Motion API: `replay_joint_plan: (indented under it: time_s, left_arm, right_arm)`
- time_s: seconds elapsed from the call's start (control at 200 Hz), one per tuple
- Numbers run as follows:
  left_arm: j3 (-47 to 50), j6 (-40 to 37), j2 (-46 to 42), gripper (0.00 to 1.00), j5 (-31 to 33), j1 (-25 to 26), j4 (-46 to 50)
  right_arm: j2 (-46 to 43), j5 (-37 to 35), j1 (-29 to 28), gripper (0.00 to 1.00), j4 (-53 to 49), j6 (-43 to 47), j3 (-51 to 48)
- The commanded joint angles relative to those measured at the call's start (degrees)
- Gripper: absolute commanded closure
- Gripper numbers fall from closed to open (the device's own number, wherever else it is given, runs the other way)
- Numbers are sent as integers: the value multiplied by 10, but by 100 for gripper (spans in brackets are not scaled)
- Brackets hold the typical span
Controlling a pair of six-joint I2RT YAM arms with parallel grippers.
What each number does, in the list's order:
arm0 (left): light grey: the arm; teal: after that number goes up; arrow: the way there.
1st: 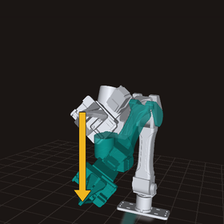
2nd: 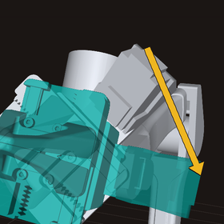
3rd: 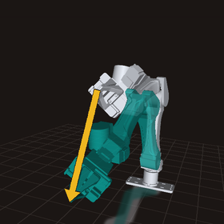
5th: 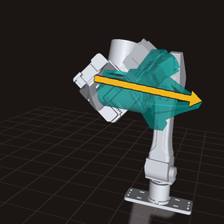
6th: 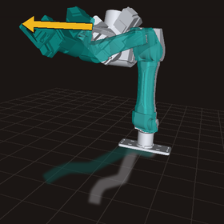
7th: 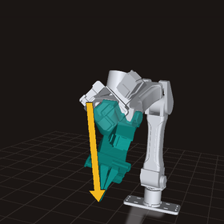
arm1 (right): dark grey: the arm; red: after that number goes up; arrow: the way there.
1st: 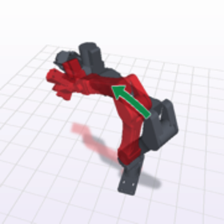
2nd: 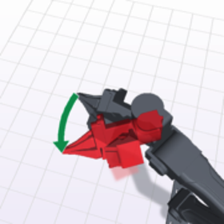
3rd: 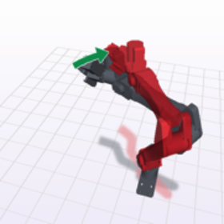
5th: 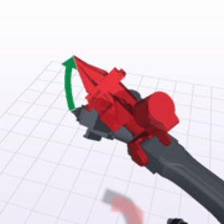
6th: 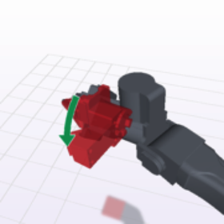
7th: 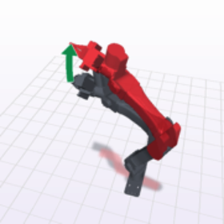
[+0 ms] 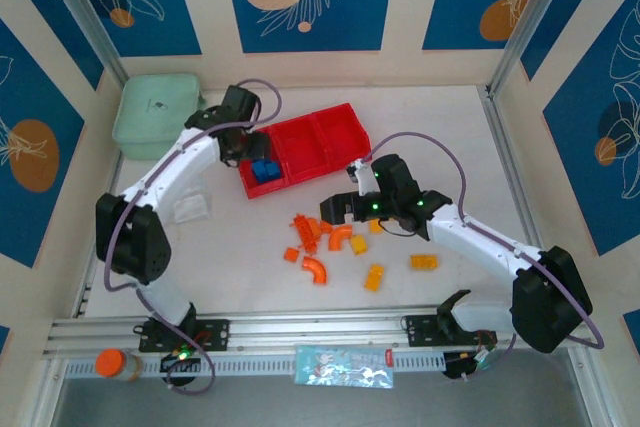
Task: Sort the legos into containers by color
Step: Place the lego in the container.
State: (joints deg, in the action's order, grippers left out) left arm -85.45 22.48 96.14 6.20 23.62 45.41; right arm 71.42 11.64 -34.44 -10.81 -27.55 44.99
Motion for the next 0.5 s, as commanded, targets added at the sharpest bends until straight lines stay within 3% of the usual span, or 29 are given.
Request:
replay_joint_plan:
  time_s: [0.0, 0.33, 0.495]
  left_arm:
    - [59, 28, -43, 41, -22, 33, -8]
    - [214, 134, -131, 39, -27, 165, -45]
    - [270, 217, -134, 39, -33, 209, -117]
  right_arm:
    - [5, 14, -6, 1, -18, 13, -7]
    - [12, -12, -45, 1, -9, -13, -59]
    - [8, -20, -38, 1, 4, -29, -88]
